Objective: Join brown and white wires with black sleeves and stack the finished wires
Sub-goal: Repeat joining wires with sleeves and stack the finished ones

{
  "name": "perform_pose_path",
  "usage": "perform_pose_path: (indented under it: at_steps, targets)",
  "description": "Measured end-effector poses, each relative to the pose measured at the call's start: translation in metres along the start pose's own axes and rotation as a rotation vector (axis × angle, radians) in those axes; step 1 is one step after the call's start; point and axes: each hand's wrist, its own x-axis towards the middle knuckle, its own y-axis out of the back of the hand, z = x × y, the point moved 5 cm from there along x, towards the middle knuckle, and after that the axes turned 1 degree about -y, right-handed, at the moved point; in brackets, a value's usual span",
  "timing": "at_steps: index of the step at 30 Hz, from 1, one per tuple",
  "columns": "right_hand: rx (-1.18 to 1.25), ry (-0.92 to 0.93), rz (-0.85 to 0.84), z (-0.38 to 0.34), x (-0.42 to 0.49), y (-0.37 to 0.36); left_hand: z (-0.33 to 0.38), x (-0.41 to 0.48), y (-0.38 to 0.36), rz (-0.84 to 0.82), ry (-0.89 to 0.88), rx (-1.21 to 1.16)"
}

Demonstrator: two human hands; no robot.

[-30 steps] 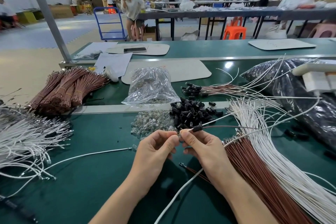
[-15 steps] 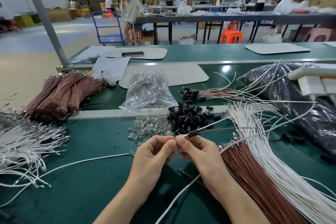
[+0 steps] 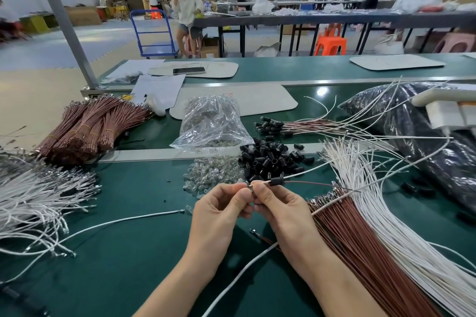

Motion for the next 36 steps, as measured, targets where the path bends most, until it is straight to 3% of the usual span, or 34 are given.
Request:
perform_pose_path:
  at_steps: [10, 19, 22, 28, 36]
  targets:
    - [0.202, -0.044, 0.003, 0.006, 0.000, -0.007, 0.001, -0.003, -0.005, 0.018, 0.017, -0.115]
    - [0.221, -0.037, 0.000, 0.008, -0.003, -0.012, 0.002, -0.003, -0.008, 0.016, -0.003, -0.125]
    - [0.270, -0.045, -0.004, 0.005, -0.003, -0.012, 0.007, -0.004, -0.006, -0.005, -0.109, 0.040]
    - [0.333, -0.132, -0.024, 0.007, -0.005, -0.014, 0.015, -0.010, -0.002, -0.009, -0.475, 0.600]
    - [0.309, -0.169, -0.080, 0.002, -0.008, -0.015, 0.023, -0.014, -0.001, -0.011, -0.683, 0.753]
